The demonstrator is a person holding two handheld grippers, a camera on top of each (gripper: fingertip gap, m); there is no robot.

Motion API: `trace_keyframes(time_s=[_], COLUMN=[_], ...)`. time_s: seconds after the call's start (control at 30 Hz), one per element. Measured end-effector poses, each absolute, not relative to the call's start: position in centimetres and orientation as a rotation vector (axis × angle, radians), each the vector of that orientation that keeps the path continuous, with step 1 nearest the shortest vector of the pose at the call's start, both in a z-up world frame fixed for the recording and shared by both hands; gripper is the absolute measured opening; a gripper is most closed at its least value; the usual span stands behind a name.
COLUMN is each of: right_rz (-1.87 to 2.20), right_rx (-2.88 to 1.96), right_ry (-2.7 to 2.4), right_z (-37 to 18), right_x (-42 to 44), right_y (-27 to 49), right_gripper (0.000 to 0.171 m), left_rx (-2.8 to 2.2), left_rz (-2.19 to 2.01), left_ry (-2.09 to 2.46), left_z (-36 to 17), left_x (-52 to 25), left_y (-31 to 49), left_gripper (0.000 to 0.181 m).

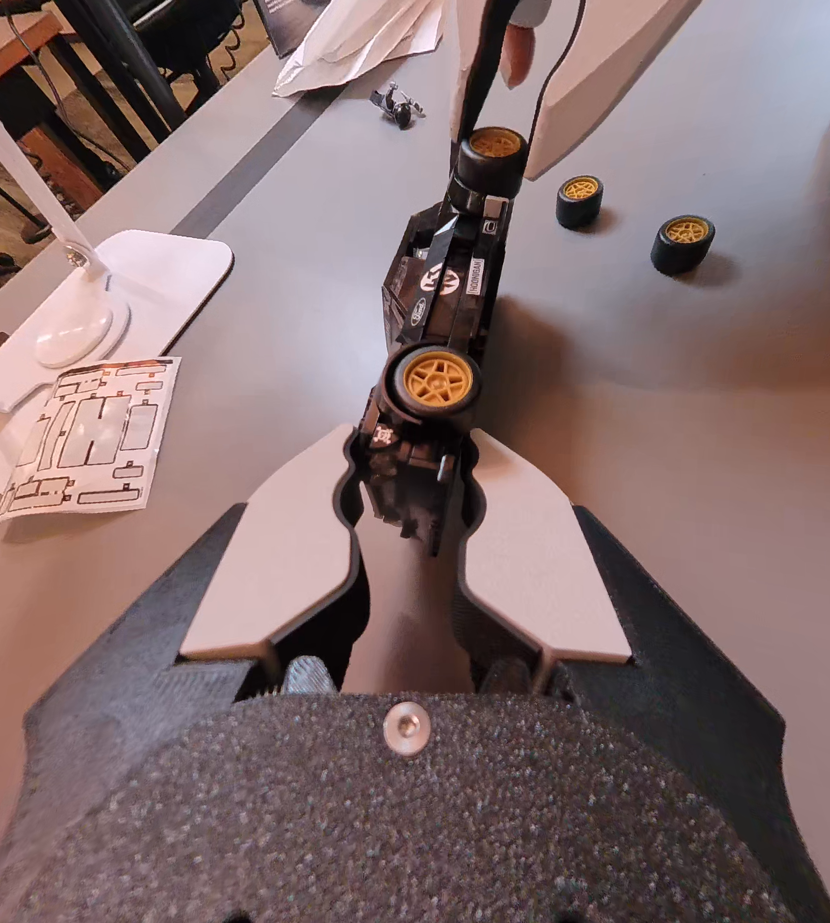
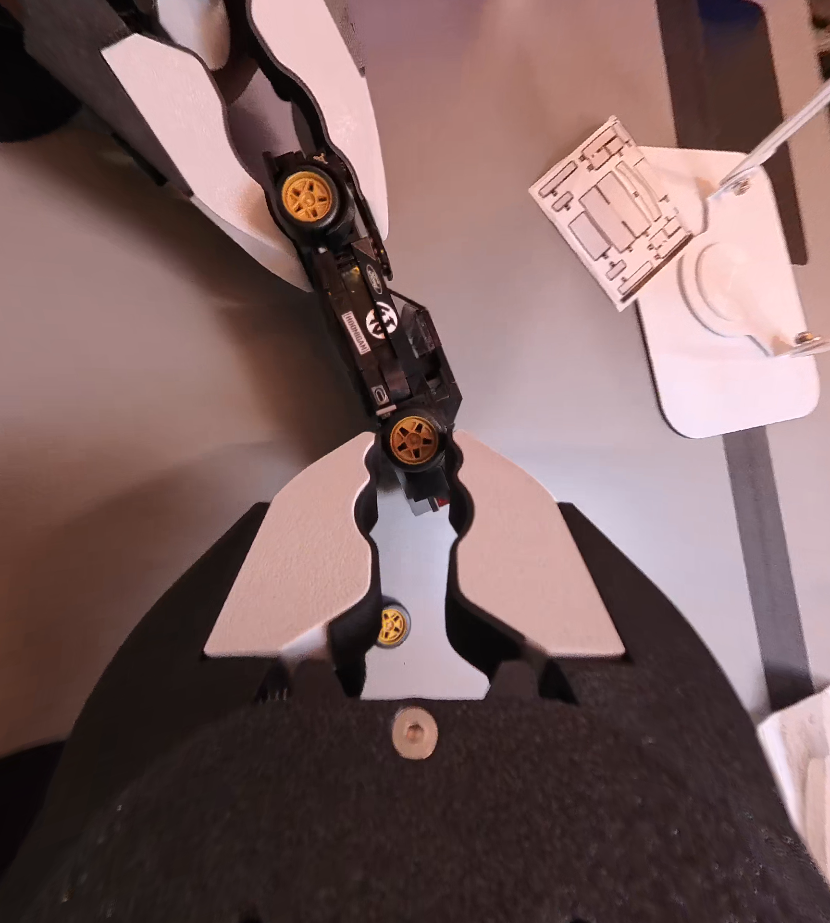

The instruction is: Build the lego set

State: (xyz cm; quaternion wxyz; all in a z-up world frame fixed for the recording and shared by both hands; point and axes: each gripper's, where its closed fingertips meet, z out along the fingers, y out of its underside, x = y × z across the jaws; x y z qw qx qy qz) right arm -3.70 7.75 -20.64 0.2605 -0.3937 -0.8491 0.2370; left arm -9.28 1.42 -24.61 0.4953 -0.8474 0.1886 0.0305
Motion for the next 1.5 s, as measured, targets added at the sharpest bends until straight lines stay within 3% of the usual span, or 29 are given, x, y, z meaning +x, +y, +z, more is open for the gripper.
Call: trace_keyframes(time_s=[0.63, 0.9, 1.5], right_rz=[0.587, 0.431, 0.619], right_rx=[-0.995, -0.829, -1.013], right_ry=[-2.266, -2.271, -2.017], right_z=[-20.2, -20.7, -20.7], right_x=[-4.4, -4.4, -4.1], right_y=[8.6, 8.3, 8.6], right_gripper=[0.031, 0.023, 0.024], left_rx=[-2.111, -2.118, -2.146], left_rz=[-0.119, -0.13, -0.108], left_ry=[0.279, 0.268, 0.257], left_z=[-24.9, -24.8, -23.8], left_x=[-9.3, -9.2, -9.0], left_y=[1.5, 1.6, 1.8], left_gripper=[0.037, 0.037, 0.037])
